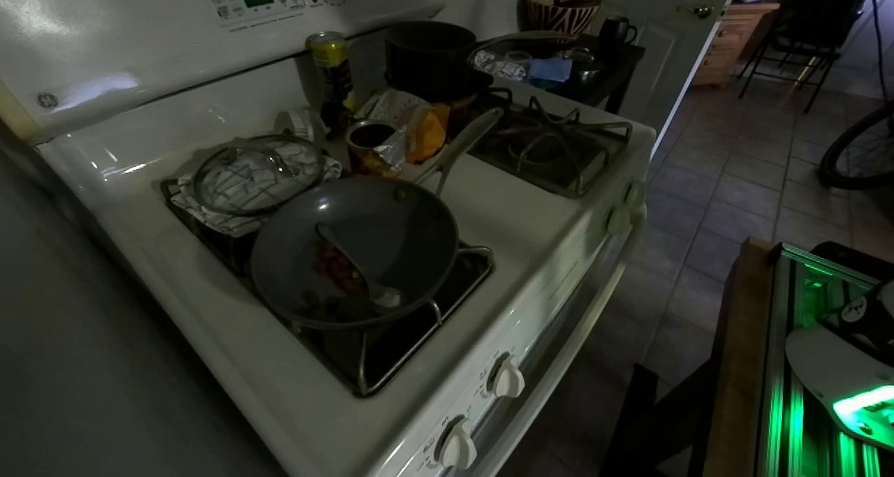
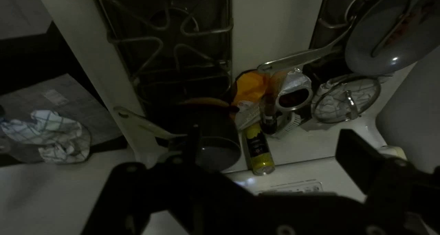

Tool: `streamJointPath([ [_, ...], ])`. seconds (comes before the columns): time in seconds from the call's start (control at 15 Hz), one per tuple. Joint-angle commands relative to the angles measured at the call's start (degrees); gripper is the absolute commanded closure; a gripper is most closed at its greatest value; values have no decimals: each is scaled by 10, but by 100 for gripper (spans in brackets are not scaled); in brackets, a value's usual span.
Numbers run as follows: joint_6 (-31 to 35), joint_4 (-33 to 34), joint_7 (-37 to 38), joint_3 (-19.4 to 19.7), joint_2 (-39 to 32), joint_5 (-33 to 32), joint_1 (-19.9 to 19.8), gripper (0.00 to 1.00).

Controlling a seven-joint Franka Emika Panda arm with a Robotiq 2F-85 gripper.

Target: Pick up the spoon from the gray pan on the left and place it in the black pot to the right

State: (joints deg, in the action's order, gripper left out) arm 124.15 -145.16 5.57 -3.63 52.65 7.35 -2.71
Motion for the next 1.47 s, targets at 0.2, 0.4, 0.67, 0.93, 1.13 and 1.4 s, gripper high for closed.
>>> streamJointPath([
  [0.2, -13, 34, -15, -38, -52, -37, 36, 0],
  [0.4, -16, 45, 57, -113, -83, -63, 27, 0],
  [0.67, -2, 30, 57, -105, -77, -64, 49, 0],
  [0.93, -2, 31, 50, -88, -72, -64, 47, 0],
  [1.13, -92, 83, 160, -152, -131, -82, 12, 0],
  [1.4, -160, 157, 320, -243, -213, -118, -8, 0],
])
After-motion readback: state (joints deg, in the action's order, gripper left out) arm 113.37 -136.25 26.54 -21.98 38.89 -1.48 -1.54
